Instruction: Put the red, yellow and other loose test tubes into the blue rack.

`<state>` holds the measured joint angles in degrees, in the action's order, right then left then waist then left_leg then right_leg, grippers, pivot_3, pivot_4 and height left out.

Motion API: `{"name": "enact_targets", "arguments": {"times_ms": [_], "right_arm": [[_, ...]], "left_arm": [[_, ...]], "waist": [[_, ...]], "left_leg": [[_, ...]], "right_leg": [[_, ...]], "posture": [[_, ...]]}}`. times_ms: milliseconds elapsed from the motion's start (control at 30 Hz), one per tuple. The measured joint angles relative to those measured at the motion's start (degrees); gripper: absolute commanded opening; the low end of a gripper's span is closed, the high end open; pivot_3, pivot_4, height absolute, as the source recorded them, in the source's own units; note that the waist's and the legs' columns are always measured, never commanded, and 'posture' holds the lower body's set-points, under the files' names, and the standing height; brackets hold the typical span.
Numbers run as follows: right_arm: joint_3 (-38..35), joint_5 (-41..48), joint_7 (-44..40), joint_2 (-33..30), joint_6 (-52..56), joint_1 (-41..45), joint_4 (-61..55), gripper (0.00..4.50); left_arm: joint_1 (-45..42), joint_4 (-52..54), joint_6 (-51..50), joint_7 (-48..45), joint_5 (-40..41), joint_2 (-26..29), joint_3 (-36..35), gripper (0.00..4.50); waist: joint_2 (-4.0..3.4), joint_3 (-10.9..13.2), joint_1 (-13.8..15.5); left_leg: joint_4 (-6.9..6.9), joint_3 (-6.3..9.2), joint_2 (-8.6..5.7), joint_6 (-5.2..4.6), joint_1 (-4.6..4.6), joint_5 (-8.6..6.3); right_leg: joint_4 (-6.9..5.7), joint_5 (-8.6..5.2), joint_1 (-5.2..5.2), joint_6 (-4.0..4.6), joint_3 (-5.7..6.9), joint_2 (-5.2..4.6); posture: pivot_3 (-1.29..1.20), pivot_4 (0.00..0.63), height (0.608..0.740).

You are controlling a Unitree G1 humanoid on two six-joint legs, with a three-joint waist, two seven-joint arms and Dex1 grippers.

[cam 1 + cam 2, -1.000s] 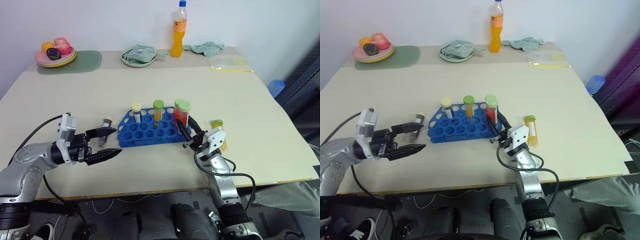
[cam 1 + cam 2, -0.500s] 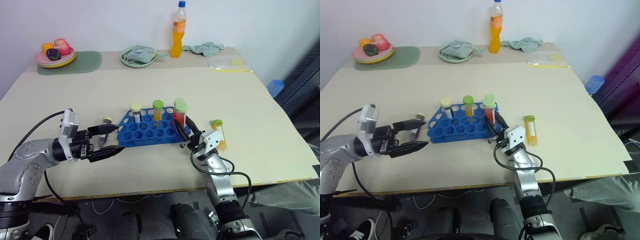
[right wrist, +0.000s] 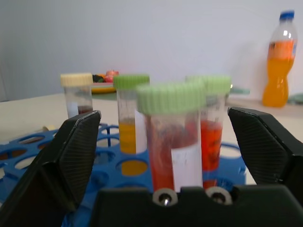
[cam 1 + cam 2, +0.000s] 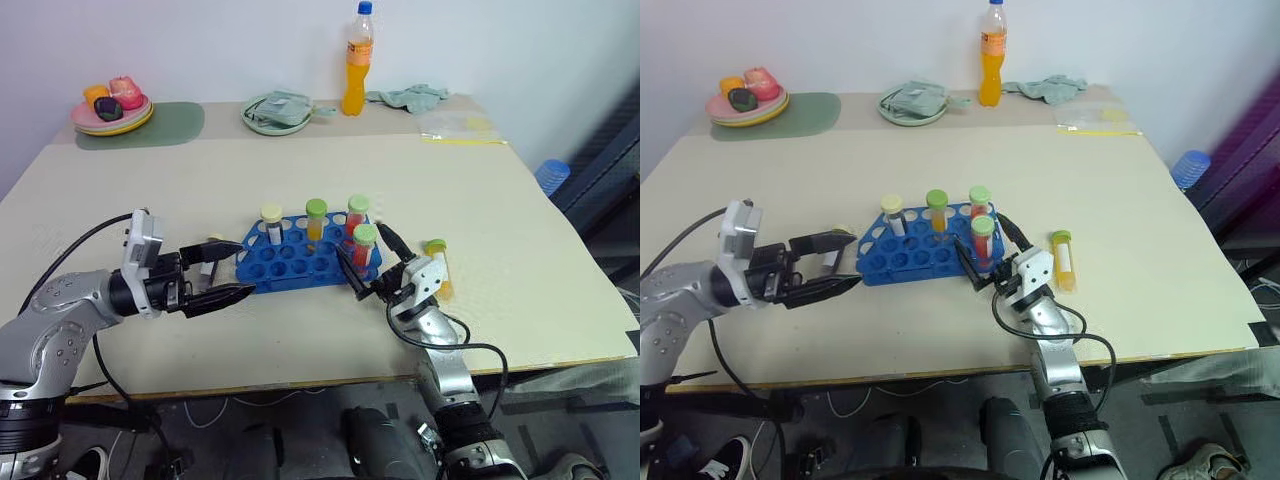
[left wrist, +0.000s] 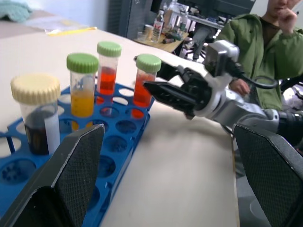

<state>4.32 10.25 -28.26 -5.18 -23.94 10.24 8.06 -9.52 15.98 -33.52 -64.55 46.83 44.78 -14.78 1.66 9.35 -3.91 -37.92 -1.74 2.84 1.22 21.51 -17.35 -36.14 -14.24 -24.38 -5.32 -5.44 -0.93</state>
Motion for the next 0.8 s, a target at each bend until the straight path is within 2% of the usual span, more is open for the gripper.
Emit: {"name": "enact_targets", "arguments": {"times_ms": [67, 267, 433, 533, 600, 700, 800], "right_arm": [[-0.2, 0.4, 0.1, -1.5, 2.9, -1.6, -5.0, 4.49], [-3.9, 7.0, -0.3, -12.3, 18.4, -9.3, -26.5, 4.49], [-12.7, 20.4, 0.3, -27.9, 43.0, -10.1, -36.3, 4.49], [-17.1, 28.8, 4.0, -37.5, 62.3, -2.9, -36.8, 4.49], [-19.8, 34.3, 8.3, -40.4, 75.3, 3.7, -35.6, 4.49], [-20.8, 38.9, 14.4, -41.0, 92.7, 14.9, -30.4, 4.49], [-20.5, 39.2, 17.8, -40.6, 105.2, 23.9, -24.1, 4.49]], "left_arm": [[-0.2, 0.1, -0.1, 0.4, 0.1, 0.0, 0.0, 4.50], [-0.2, 0.9, -0.9, 1.5, 0.1, -0.6, 0.1, 4.50], [-0.2, 1.0, -0.8, 1.8, 0.1, -2.1, 0.4, 4.50], [-0.4, 0.7, -0.2, 1.5, -0.1, -2.7, 0.8, 4.50], [-0.8, 0.0, 0.7, 1.2, -0.2, -3.2, 1.1, 4.50], [-1.1, -1.4, 1.8, 0.6, -1.2, -4.0, 2.3, 4.50], [-1.0, -2.2, 3.4, -0.2, -1.8, -4.7, 2.7, 4.50]], "waist": [[-0.01, 0.0, 0.0], [-0.03, 0.0, 0.2], [0.00, 0.0, 0.3], [0.00, 0.0, 0.1], [0.04, 0.0, 0.1], [0.04, 0.0, 0.0], [0.04, 0.0, 0.1]], "left_leg": [[0.00, 0.01, 0.00, 0.00, 0.00, 0.00], [-0.03, -0.02, -0.01, 0.00, -0.02, 0.00], [-0.08, -0.12, -0.01, -0.01, -0.07, 0.00], [-0.09, -0.14, 0.00, -0.01, -0.09, 0.00], [-0.08, -0.08, 0.02, -0.02, -0.07, -0.01], [-0.06, -0.10, 0.01, -0.02, -0.01, -0.01], [-0.03, -0.16, 0.02, -0.04, 0.05, -0.02]], "right_leg": [[0.00, 0.00, 0.01, 0.00, 0.00, 0.01], [0.01, -0.01, 0.03, 0.00, -0.02, 0.02], [0.02, -0.01, 0.06, 0.00, -0.10, 0.04], [0.02, -0.01, 0.04, 0.01, -0.14, 0.06], [0.04, -0.02, 0.04, 0.02, -0.13, 0.12], [0.07, -0.02, -0.02, 0.02, -0.16, 0.11], [0.13, -0.02, -0.08, 0.02, -0.19, 0.10]], "posture": [[0.00, 0.150, 0.740], [0.00, 0.150, 0.740], [0.00, 0.150, 0.740], [0.00, 0.150, 0.740], [0.00, 0.150, 0.740], [0.00, 0.150, 0.740], [0.00, 0.150, 0.740]]}}
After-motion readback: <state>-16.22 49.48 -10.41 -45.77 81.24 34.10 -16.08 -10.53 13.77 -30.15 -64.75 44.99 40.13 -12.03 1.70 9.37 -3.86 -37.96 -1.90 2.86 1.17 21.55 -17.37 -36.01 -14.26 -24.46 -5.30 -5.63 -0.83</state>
